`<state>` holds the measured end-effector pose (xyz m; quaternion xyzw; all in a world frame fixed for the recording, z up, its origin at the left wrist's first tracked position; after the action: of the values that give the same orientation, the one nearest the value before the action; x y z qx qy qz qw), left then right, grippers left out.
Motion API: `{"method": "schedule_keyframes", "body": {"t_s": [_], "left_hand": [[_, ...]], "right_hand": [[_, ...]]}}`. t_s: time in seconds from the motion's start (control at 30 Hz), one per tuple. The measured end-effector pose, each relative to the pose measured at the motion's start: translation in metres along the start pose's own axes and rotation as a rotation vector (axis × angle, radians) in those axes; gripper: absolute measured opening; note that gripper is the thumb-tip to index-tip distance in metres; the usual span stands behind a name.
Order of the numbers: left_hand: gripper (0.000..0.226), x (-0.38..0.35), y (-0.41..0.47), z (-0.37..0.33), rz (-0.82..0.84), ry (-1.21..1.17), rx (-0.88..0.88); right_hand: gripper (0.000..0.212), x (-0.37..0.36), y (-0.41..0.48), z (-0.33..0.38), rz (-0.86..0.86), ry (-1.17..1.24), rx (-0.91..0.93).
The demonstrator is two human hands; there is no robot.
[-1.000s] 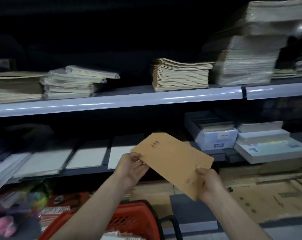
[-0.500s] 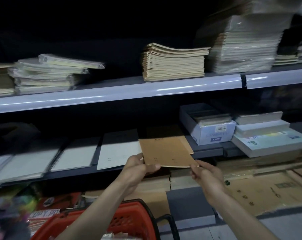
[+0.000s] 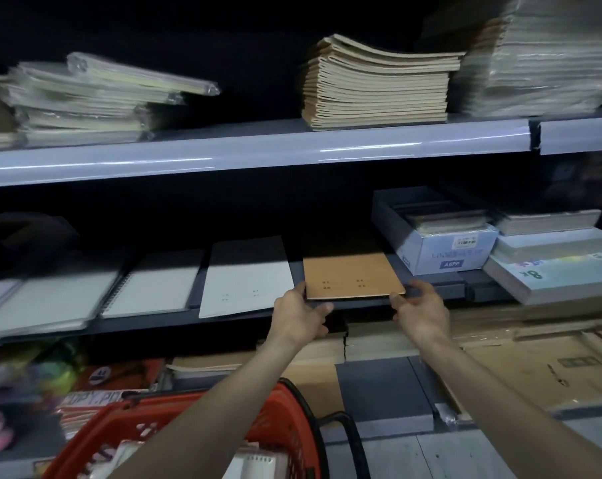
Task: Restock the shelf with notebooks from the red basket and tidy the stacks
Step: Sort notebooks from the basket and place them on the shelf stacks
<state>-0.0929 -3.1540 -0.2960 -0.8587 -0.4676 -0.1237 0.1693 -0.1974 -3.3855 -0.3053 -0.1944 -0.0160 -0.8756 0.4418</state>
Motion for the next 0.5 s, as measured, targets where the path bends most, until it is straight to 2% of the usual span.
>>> {"method": "schedule_keyframes", "body": {"t_s": [0.07,0.13,0.2,0.3,0.4,0.5], "left_hand": [[0.076,0.003,-0.015,0.002,0.089,0.027,-0.021],[0.059,0.013,-0.038,0.007,0.150,0.115,-0.027],[0.036,0.036,-0.063,0.019,0.140,0.195,0.002],[0.019,0.074,-0.095,0.055,0.071,0.217,0.076],[0.013,0.108,-0.120,0.109,0.050,0.247,0.192],[0.016,0.134,-0.147,0.174,0.077,0.148,0.371]], "right_hand": [[0.038,-0.001,-0.016,0.009,-0.027,-0.005,0.030],[0.028,-0.013,-0.038,0.021,0.008,-0.050,0.093],[0.020,-0.041,-0.063,0.033,0.121,-0.129,0.150],[0.014,-0.103,-0.090,0.030,0.374,-0.262,0.165],[0.012,-0.174,-0.116,0.011,0.688,-0.350,0.023],[0.019,-0.235,-0.140,-0.018,0.841,-0.389,-0.142]]}}
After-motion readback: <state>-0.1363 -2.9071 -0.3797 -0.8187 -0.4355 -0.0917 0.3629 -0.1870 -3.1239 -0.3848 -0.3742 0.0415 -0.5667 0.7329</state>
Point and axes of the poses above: each hand's wrist, its own y-axis towards the middle knuckle, its own x-axis out of the back of the hand, z = x × y, the point moved 9 cm from there along y, towards the middle knuckle, and after that the axes turned 12 degrees about z, right-handed, at the moved point
